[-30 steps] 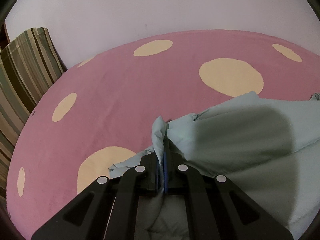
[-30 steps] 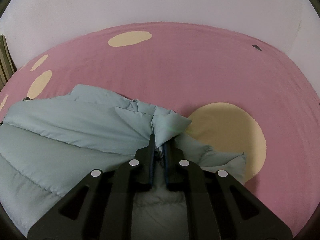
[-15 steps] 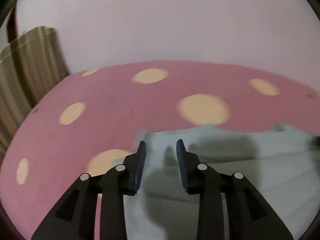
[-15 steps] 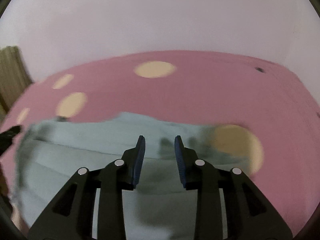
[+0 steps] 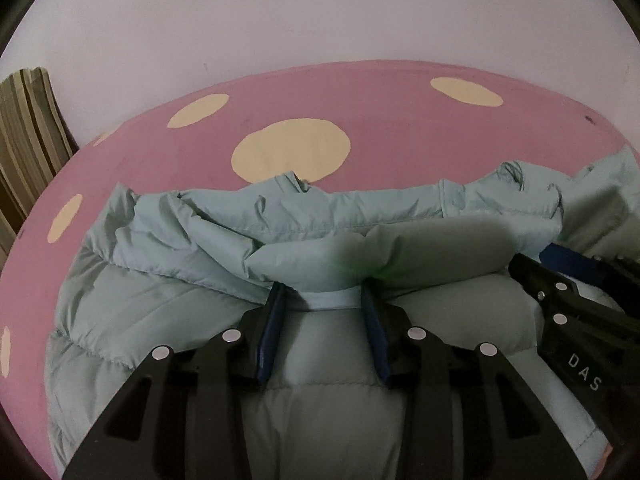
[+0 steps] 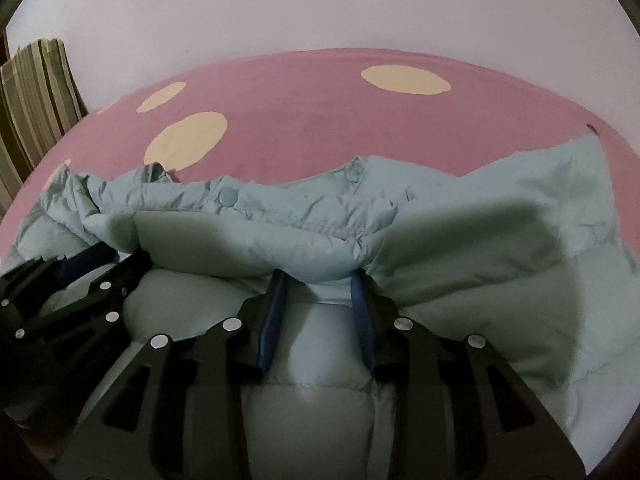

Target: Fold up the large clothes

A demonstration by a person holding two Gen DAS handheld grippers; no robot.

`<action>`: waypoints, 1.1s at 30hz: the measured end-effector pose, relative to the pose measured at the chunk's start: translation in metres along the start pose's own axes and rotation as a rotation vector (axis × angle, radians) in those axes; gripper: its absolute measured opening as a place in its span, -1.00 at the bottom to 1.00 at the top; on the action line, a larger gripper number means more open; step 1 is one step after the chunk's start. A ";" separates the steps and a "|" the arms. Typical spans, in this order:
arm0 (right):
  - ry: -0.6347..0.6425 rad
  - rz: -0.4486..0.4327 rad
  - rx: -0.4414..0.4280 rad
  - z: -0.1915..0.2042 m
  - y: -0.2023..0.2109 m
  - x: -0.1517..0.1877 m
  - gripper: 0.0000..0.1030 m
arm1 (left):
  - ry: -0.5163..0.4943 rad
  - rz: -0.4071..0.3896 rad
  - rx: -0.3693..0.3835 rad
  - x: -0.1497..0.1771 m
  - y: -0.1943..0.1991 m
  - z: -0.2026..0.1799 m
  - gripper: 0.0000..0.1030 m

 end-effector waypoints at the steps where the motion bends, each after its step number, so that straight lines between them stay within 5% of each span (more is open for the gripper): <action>1: -0.003 -0.010 -0.005 0.000 0.005 -0.001 -0.36 | 0.003 -0.008 0.002 -0.001 0.005 0.001 -0.21; 8: 0.002 -0.115 0.000 -0.001 0.074 0.016 -0.22 | 0.078 -0.113 0.061 0.014 0.069 0.014 -0.19; 15: 0.068 -0.035 0.060 0.008 0.041 0.053 -0.21 | -0.014 -0.038 0.042 0.042 0.032 -0.014 -0.22; 20: 0.036 -0.042 0.019 0.002 0.069 0.047 -0.17 | -0.026 -0.043 0.079 0.036 0.055 -0.003 -0.19; 27: -0.073 -0.118 0.100 -0.056 0.139 0.073 0.42 | 0.114 -0.116 -0.044 0.066 0.117 0.070 0.48; 31: -0.149 -0.067 0.140 -0.100 0.145 0.098 0.49 | 0.231 -0.084 -0.127 0.099 0.127 0.117 0.58; 33: -0.185 -0.046 0.154 -0.114 0.143 0.108 0.59 | 0.308 -0.026 -0.077 0.119 0.118 0.133 0.59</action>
Point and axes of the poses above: each gripper's, at about its wrist camera, not at the fingertips, and y roughly against the way its jaws point, z to its left, x to its underside, the point moved 6 cm from there along -y, roughly the way its jaws point, and after that the axes turned 2 degrees about z, right-handed, at the moved point
